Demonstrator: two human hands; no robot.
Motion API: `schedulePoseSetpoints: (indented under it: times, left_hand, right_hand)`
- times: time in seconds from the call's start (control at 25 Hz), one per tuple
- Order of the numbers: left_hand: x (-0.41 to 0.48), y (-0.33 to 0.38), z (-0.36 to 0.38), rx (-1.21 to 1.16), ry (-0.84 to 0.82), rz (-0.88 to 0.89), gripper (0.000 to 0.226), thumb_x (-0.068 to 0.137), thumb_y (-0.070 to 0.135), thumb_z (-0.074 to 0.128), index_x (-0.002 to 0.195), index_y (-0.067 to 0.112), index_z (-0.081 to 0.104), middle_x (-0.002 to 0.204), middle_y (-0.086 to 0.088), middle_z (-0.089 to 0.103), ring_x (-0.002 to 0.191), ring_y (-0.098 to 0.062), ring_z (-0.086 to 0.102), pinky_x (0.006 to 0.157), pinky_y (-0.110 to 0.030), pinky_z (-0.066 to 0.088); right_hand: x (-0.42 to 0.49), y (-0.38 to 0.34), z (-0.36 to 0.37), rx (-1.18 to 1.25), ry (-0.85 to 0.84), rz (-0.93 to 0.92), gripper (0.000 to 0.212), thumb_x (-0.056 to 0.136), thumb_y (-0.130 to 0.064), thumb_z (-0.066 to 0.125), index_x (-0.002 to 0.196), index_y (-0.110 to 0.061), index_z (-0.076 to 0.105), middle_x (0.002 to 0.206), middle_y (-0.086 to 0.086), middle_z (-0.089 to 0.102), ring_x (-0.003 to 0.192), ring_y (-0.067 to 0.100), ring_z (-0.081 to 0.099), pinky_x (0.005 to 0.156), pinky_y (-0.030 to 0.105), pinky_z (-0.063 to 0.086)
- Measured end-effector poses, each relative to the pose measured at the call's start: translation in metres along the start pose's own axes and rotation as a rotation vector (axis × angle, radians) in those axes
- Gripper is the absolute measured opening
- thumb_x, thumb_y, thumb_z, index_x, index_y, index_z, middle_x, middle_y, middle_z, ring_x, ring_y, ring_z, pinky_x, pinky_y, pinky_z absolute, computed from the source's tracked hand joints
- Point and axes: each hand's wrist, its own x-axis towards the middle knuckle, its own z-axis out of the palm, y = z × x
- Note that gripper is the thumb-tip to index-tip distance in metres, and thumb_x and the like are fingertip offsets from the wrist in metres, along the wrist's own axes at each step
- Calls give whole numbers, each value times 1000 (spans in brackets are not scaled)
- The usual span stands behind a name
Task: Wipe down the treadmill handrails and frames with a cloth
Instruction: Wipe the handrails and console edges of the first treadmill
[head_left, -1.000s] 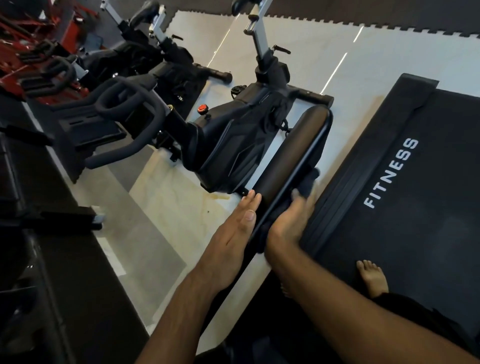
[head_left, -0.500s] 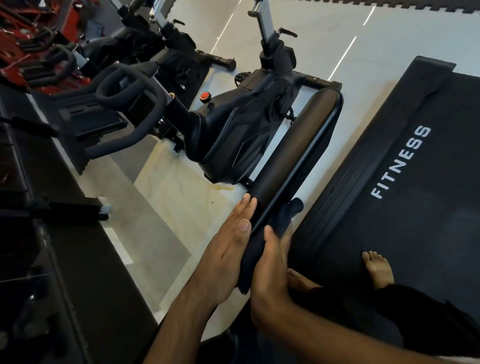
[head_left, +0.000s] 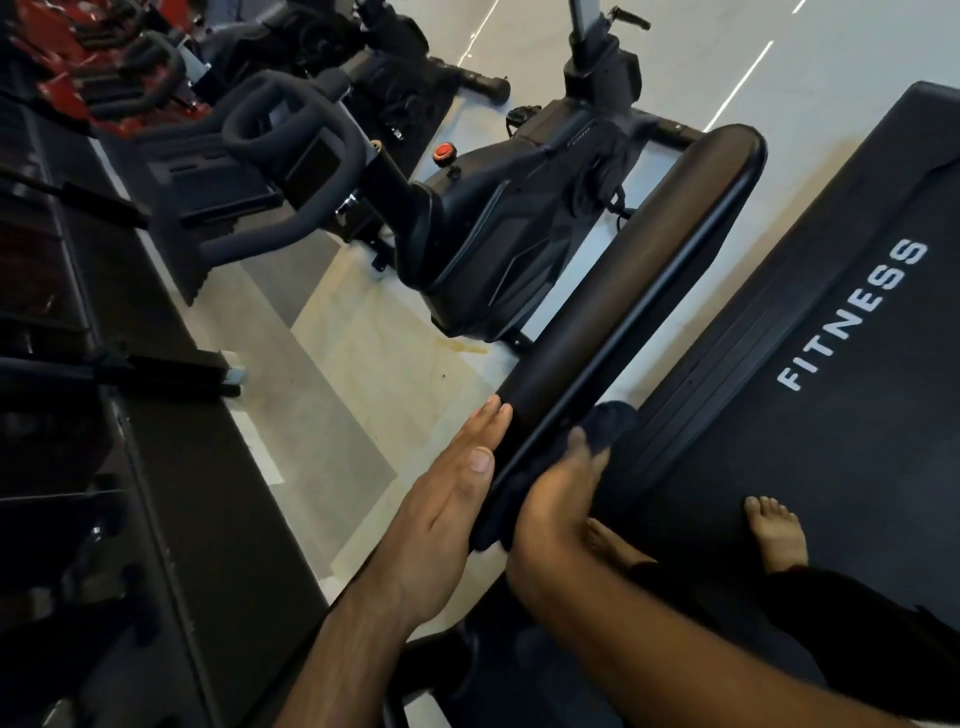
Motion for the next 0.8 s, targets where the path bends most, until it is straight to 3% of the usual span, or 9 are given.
schedulePoseSetpoints:
  times: [0.08, 0.24, 0.4, 0.56, 0.64, 0.72, 0.8]
  left_hand:
    - [-5, -2, 0, -19, 15, -3, 55, 94, 58, 26, 145, 40, 37, 153, 29, 30, 144, 7, 19, 122, -40, 16]
    - [-19, -7, -3, 36, 22, -21, 58, 95, 59, 22, 147, 39, 35, 153, 31, 28, 143, 9, 17, 122, -38, 15]
    - [-25, -15, -6, -3, 50, -24, 58, 95, 58, 23, 147, 36, 39, 153, 28, 31, 143, 8, 19, 122, -38, 15]
    - [-36, -24, -10, -37, 52, -59, 54, 99, 54, 22, 146, 36, 40, 152, 29, 32, 143, 9, 20, 122, -38, 14]
    - [-39, -31, -12, -71, 69, -60, 54, 98, 54, 23, 145, 35, 42, 152, 27, 33, 143, 7, 21, 122, -38, 14]
    - [-43, -35, -15, -76, 73, -79, 56, 97, 55, 24, 145, 34, 43, 152, 26, 35, 143, 6, 22, 122, -38, 15]
    - [-50, -38, -18, -83, 67, -106, 54, 98, 55, 23, 145, 36, 43, 152, 27, 34, 142, 8, 22, 122, -38, 14]
  right_hand:
    - [-23, 4, -4, -53, -56, 3, 47, 106, -33, 39, 152, -39, 30, 144, -12, 44, 132, 11, 43, 116, 39, 31]
    - [17, 11, 0, 77, 44, 26, 36, 103, -28, 41, 139, -31, 47, 133, 0, 59, 125, 23, 55, 111, 43, 39]
    - [-25, 37, -7, -27, -67, 11, 51, 96, -40, 45, 146, -45, 36, 139, -11, 51, 126, 12, 51, 110, 39, 37]
    - [-2, 45, 0, 32, 71, 173, 41, 100, -37, 44, 140, -30, 47, 132, 4, 60, 120, 26, 56, 104, 43, 41]
    - [-27, 56, -3, -75, -5, 140, 44, 103, -35, 43, 146, -38, 37, 138, -2, 52, 125, 21, 52, 111, 45, 37]
    - [-36, 63, -4, -12, 31, 85, 39, 103, -27, 43, 140, -39, 41, 136, -1, 53, 123, 20, 52, 111, 42, 37]
    - [-21, 71, 0, 38, 113, 127, 25, 104, -23, 41, 126, -28, 52, 121, 3, 61, 112, 25, 56, 97, 41, 46]
